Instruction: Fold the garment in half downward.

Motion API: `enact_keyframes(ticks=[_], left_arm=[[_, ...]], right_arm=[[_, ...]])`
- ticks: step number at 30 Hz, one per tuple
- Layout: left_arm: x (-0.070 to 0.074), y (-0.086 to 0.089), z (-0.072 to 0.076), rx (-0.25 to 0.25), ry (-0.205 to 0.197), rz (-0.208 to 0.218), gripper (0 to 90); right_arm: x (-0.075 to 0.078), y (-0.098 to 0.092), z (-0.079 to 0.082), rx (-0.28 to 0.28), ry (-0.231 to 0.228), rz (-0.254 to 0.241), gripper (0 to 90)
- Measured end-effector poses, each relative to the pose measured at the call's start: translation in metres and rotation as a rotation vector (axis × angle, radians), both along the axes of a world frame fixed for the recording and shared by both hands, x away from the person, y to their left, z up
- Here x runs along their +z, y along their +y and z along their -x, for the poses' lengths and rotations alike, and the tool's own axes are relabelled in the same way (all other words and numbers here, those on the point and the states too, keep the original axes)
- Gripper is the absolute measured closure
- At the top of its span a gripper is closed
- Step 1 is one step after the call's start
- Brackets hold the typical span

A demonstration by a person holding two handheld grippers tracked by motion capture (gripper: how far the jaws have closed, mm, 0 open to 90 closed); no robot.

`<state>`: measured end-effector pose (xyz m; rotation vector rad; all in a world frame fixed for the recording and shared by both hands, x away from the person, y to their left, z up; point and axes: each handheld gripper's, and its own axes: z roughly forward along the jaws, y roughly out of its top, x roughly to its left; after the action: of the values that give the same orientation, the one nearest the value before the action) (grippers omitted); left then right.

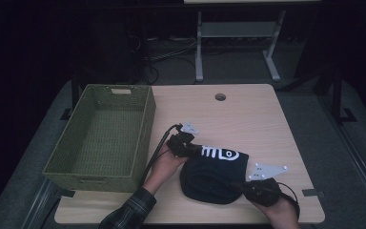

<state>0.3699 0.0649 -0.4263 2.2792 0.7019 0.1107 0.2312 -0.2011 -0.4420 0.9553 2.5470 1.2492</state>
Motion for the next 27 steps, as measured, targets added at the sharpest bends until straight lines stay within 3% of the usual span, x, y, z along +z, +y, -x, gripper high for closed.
enact_keyframes(ticks=[3, 9, 13, 19, 27], left_arm=[[-0.005, -0.001, -0.002, 0.002, 0.014, -0.01, 89.9], [-0.019, -0.009, -0.01, -0.017, 0.026, -0.07, 90.0], [-0.023, -0.013, -0.014, -0.019, 0.029, -0.073, 90.0], [-0.027, -0.023, -0.019, -0.037, 0.019, -0.078, 90.0], [-0.014, -0.015, -0.011, -0.039, 0.007, -0.038, 90.0]], right_arm=[[-0.005, 0.003, 0.002, 0.005, 0.012, 0.009, 89.9], [-0.017, 0.016, 0.006, 0.026, 0.016, 0.06, 90.0], [-0.02, 0.022, 0.008, 0.041, 0.031, 0.062, 90.0], [-0.023, 0.039, 0.014, 0.081, 0.006, 0.089, 90.0], [-0.017, 0.036, 0.013, 0.084, -0.002, 0.069, 90.0]])
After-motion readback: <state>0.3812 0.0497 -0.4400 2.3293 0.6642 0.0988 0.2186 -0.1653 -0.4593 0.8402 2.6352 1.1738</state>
